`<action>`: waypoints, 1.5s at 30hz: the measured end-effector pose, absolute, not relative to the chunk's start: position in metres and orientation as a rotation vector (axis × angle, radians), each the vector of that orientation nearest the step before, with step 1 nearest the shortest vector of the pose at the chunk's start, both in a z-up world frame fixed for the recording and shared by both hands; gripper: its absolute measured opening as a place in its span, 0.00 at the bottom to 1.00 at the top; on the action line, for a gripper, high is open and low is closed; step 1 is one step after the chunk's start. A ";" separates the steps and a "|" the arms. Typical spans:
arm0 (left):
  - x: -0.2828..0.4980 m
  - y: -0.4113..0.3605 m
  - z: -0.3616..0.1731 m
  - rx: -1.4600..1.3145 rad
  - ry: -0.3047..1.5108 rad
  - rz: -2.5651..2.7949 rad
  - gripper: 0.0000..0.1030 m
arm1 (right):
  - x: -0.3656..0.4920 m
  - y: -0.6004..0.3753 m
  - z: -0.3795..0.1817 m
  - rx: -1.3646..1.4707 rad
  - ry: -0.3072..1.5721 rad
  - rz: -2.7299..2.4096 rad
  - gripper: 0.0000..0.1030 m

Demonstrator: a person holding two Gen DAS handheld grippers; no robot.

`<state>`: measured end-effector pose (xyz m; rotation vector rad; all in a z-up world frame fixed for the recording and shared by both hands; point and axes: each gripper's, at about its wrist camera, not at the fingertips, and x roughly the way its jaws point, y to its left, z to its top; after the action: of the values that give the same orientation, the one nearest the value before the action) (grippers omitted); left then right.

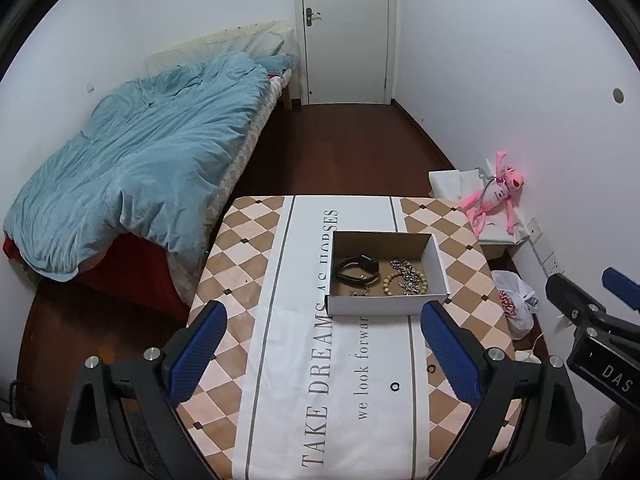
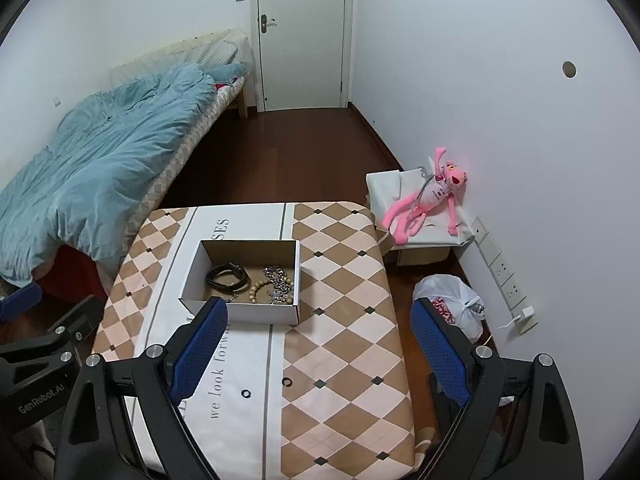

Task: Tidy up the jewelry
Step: 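Raise both open tools away from the box, then grasp a small black ring with the left tool while the right tool grasps another black ring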

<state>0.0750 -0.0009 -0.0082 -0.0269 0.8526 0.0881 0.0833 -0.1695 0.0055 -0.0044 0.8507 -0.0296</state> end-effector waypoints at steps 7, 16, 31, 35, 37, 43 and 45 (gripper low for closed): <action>0.090 -0.002 -0.051 -0.019 0.943 0.127 0.96 | 0.101 -0.178 -0.050 0.026 0.987 -0.027 0.92; 0.112 -0.006 -0.189 0.046 1.254 0.171 0.96 | 0.118 -0.168 -0.201 0.021 1.245 0.028 0.70; 0.107 0.011 -0.227 0.022 1.342 0.208 0.96 | 0.123 -0.142 -0.247 -0.053 1.218 0.068 0.13; 0.105 -0.004 -0.219 0.049 1.314 0.166 0.96 | 0.117 -0.157 -0.240 -0.001 1.205 0.057 0.13; 0.105 -0.016 -0.216 0.053 1.301 0.129 0.96 | 0.111 -0.171 -0.231 0.037 1.190 0.043 0.13; 0.105 -0.059 -0.219 0.040 1.305 -0.019 0.95 | 0.101 -0.209 -0.215 0.090 1.169 -0.025 0.13; 0.103 -0.072 -0.221 0.022 1.303 -0.069 0.91 | 0.099 -0.217 -0.214 0.093 1.172 -0.040 0.13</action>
<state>0.1031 -0.0719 -0.2212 0.0222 1.3026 -0.0690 0.0995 -0.2171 -0.2144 0.0933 1.1719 -0.0397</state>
